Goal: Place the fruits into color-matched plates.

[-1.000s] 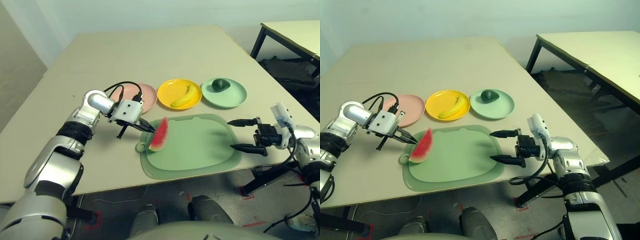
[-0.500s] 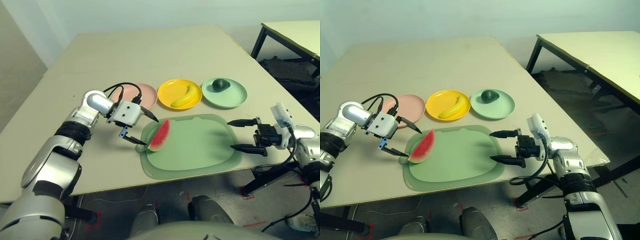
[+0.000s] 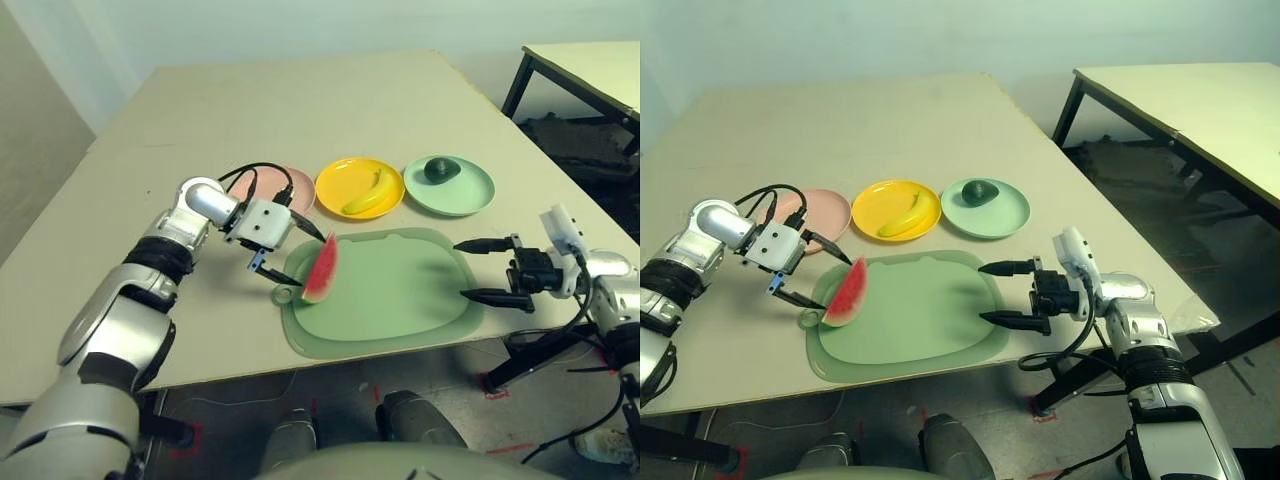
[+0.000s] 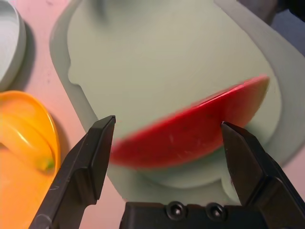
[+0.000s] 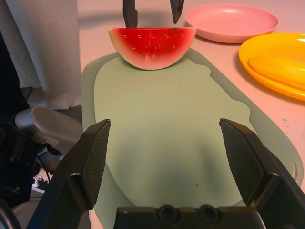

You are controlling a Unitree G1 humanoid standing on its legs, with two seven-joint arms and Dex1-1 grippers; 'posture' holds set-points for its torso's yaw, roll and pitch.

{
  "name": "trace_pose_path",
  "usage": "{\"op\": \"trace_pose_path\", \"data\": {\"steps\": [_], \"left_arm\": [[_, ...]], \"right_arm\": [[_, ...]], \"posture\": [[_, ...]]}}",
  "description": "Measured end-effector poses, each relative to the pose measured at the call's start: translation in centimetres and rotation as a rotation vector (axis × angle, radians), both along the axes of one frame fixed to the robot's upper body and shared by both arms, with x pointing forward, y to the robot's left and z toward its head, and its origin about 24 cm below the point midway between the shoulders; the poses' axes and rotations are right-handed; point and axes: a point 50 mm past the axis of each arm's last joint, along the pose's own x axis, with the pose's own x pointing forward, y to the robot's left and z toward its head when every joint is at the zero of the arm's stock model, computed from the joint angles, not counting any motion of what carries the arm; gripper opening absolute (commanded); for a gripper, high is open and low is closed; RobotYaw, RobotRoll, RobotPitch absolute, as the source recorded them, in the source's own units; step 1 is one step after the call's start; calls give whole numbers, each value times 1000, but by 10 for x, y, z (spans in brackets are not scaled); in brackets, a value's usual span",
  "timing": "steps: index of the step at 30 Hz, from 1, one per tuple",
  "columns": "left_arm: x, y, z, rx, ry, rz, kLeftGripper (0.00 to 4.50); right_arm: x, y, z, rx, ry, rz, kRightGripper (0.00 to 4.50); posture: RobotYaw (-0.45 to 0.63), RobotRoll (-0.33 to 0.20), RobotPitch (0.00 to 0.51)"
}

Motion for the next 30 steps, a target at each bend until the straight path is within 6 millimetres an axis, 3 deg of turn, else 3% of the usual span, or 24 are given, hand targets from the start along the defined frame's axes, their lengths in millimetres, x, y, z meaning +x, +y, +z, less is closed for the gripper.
{"op": "trace_pose_path", "data": {"steps": [16,30], "left_arm": [[-1,-2,2,-14,0,-4,4475],[-11,8,-34,109,269,197,4475]], "right_arm": [[0,0,-1,-3,10,-1,4500],[1,1,1,3,4,1,4500]], "posture": [[-247,0,0],[-256,0,0]]}}
